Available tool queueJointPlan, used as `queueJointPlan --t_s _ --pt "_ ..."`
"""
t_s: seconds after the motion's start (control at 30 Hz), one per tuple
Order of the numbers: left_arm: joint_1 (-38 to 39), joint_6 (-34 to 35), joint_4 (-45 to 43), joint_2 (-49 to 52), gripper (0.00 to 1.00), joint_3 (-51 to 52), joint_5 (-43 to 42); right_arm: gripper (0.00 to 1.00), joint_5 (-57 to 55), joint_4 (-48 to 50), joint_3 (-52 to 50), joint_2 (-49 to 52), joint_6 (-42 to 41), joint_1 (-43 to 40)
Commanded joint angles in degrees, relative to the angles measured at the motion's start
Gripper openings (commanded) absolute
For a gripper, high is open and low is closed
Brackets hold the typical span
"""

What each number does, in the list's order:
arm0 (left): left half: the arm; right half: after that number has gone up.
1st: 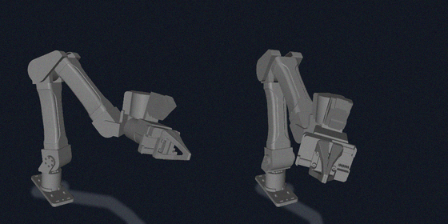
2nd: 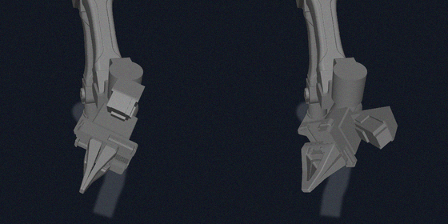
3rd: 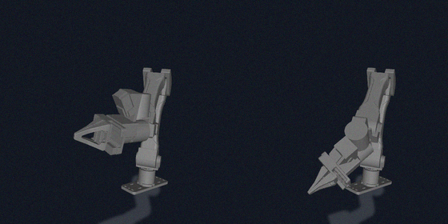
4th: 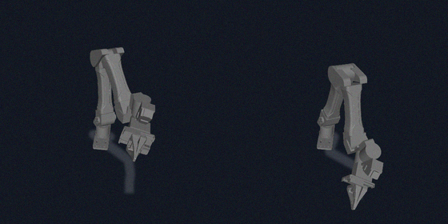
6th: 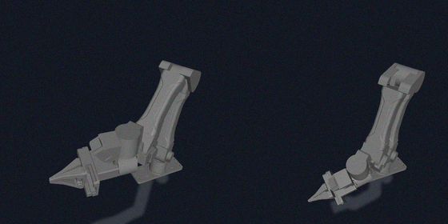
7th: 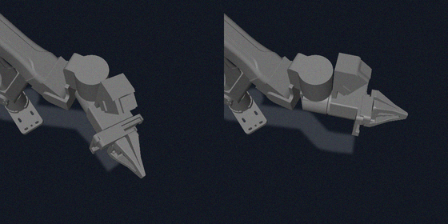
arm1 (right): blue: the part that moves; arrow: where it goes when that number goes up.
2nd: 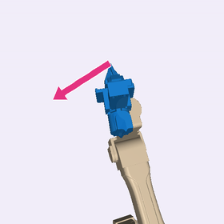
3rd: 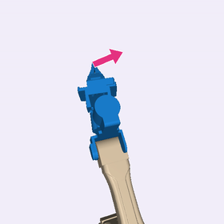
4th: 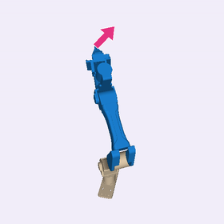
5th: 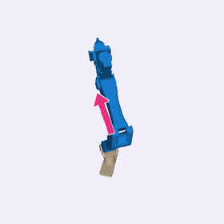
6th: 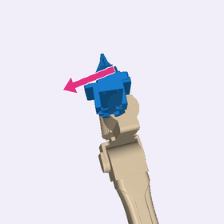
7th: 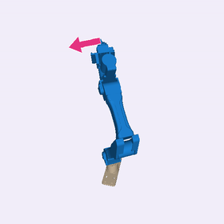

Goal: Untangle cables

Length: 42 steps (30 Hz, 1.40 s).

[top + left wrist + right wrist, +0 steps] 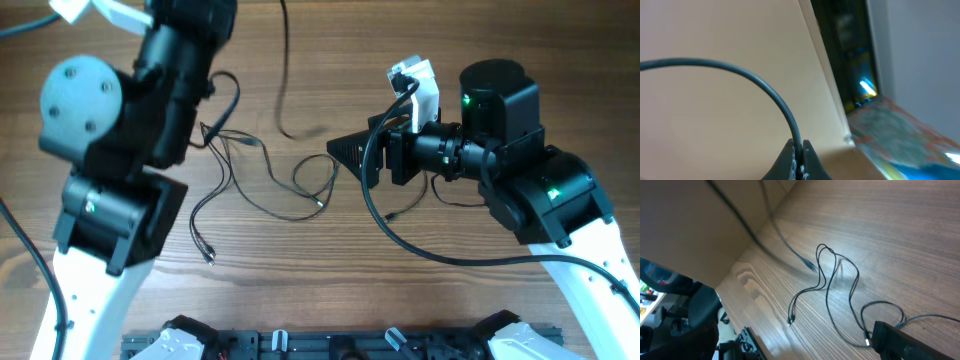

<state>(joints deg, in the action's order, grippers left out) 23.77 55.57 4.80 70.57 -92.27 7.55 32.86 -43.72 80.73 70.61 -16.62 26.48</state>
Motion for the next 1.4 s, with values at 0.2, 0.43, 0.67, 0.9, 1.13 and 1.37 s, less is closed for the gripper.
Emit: queueJointPlan --t_s 0.2,0.43,0.67,0.9,1.13,1.37 --pt "-11.9 -5.4 -13.4 20.3 0.04 -8.7 3.8 1.0 -1.0 -1.7 0.2 4.1 0.1 0.2" --pt "-18.2 -5.9 -16.2 31.6 0.04 -8.7 -7.0 0.99 -0.9 0.0 0.2 12.3 -1.8 0.2" --pt "-38.5 -19.8 -18.0 44.1 0.78 -8.7 -6.6 0.99 -0.9 -0.9 0.2 15.7 -1.5 0.5" --pt "-52.5 -34.8 8.0 48.9 1.0 -8.7 -13.3 0.99 -0.6 -0.9 0.2 15.8 -1.6 1.5" --pt "-51.1 -34.0 17.1 47.9 1.0 -8.7 -23.0 1.0 -2.0 -3.5 0.2 15.9 -1.5 5.3" --pt "-42.4 -32.7 20.8 50.2 0.88 -8.6 -22.9 1.0 -2.4 -3.9 0.2 16.2 -1.6 5.4"
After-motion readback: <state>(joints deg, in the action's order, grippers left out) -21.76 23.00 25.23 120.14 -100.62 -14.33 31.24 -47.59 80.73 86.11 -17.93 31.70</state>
